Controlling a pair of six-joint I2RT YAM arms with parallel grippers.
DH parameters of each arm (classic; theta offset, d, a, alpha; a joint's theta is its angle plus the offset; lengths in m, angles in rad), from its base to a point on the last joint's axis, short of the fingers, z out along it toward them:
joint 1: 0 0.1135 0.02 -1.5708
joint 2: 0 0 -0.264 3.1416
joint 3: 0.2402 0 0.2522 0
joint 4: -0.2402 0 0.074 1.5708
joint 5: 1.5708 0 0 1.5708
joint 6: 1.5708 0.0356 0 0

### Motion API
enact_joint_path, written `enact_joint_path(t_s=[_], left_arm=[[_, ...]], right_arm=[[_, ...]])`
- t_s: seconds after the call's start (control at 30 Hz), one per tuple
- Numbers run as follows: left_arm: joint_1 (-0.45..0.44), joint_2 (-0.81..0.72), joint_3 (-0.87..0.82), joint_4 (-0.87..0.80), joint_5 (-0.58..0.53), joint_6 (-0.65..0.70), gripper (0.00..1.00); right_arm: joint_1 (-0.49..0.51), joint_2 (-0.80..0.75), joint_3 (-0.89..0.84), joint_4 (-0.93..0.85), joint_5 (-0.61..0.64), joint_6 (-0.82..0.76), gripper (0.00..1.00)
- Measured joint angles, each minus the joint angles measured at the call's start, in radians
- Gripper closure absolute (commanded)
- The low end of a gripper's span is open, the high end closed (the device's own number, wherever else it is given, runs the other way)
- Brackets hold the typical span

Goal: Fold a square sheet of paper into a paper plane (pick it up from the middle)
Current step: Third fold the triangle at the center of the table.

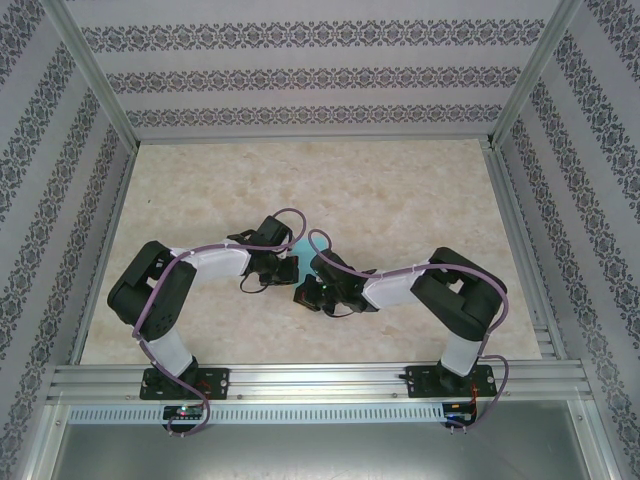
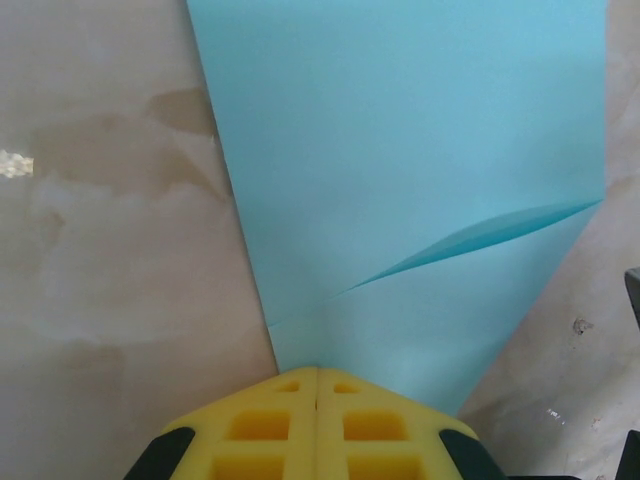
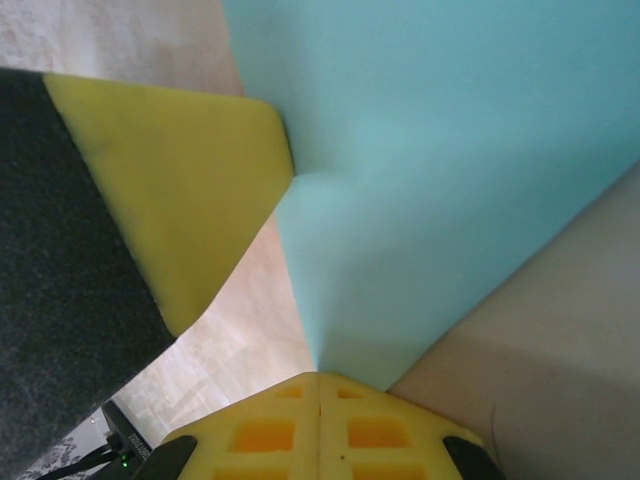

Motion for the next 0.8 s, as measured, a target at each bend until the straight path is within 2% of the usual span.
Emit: enact_joint_path(t_s=[0.47,0.67,0.8], left_arm=[[0.000,0.000,0.000,0.000,0.000,0.000,1.00],[0.000,0.000,0.001,0.000,0.000,0.000,1.00],[0.000,-0.001,0.001,0.000,0.001,0.000,1.00]], right_arm=[[0.003,-0.006,0.011,-0.032,-0.008,-0.015,0.99],[-0.055,-0.124,-0.026,-0.040,0.033,-0.035,1.00],[-0.092,-0.133,-0.026,-0.039,0.047,-0.048,1.00]])
